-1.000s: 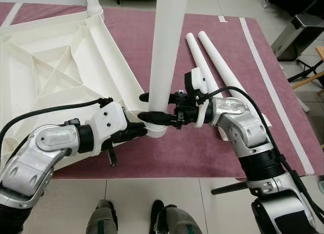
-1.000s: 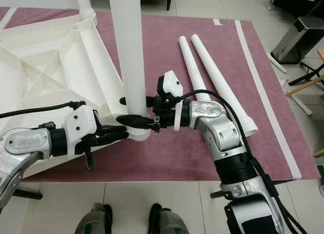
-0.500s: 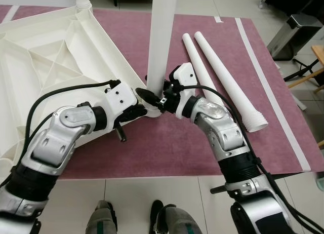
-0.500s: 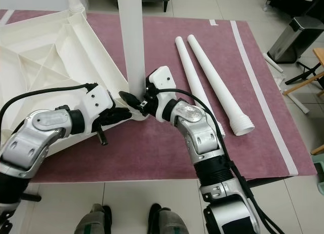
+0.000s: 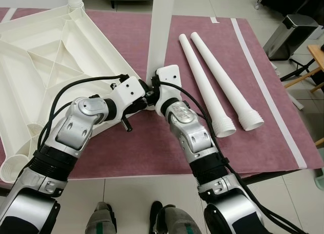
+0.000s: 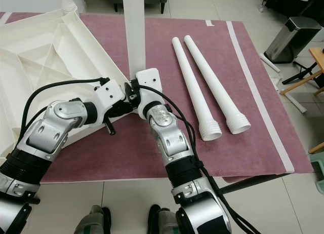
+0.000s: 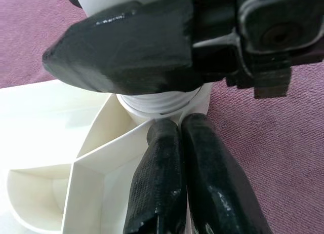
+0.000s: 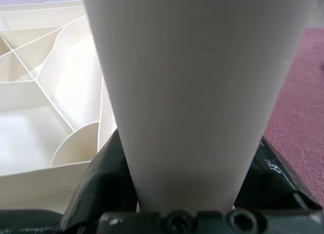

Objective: Building children table

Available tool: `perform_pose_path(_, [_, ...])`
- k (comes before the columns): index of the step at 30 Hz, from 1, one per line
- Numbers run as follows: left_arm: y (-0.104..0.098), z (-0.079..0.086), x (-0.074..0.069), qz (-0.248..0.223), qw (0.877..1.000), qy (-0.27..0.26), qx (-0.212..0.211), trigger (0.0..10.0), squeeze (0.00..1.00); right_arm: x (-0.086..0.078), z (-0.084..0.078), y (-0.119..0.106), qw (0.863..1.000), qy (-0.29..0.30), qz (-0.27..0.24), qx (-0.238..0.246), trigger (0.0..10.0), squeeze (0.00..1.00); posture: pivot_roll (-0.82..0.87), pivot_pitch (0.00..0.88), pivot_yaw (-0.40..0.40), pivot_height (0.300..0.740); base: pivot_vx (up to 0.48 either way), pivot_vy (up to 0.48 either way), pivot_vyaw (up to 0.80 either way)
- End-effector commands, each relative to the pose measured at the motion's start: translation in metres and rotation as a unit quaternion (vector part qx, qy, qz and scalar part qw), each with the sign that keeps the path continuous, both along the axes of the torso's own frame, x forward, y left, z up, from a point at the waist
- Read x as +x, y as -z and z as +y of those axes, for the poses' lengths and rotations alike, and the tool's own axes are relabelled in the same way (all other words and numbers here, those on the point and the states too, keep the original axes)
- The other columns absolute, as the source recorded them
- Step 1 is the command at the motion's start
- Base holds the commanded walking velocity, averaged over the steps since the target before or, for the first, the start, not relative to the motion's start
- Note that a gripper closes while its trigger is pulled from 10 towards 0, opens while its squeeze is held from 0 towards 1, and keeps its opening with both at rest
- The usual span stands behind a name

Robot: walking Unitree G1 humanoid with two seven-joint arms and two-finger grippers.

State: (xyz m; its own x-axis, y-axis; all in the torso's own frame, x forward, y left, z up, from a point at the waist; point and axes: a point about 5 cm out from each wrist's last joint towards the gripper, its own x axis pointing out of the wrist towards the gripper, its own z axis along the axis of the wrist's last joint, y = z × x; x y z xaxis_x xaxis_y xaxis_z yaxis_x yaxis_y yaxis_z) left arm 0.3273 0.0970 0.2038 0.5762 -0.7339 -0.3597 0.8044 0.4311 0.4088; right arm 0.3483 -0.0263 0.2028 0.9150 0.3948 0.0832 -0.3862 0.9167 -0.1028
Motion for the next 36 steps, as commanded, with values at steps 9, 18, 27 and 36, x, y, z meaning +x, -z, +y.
perform_pose_path(9, [-0.019, -0.007, 0.002, -0.102, 0.993, -0.042, -0.045, 0.0, 0.0, -0.004, 0.013, 0.023, 0.999, -0.009, 0.03, -0.015, 4.0, 0.0, 0.14, 0.184, -0.043, 0.74, 0.0, 0.0, 0.0])
perform_pose_path(18, [-0.014, 0.001, -0.011, -0.106, 0.993, -0.027, -0.053, 0.0, 0.0, -0.013, 0.008, 0.011, 0.998, -0.054, -0.014, 0.004, 10.0, 1.0, 0.13, 0.155, -0.038, 0.74, 0.0, 0.0, 0.0])
perform_pose_path(27, [-0.017, 0.006, -0.037, -0.129, 0.99, 0.03, -0.049, 0.0, 0.0, -0.038, -0.004, -0.007, 0.969, -0.242, -0.05, 0.021, 10.0, 0.0, 0.13, 0.112, -0.034, 0.74, 0.0, 0.0, 0.0])
perform_pose_path(36, [-0.01, 0.01, -0.076, -0.101, 0.984, 0.144, -0.002, 0.0, 0.0, -0.032, -0.046, -0.007, 0.946, -0.308, -0.046, -0.088, 10.0, 0.0, 0.13, 0.075, -0.023, 0.74, 0.0, 0.0, 0.0])
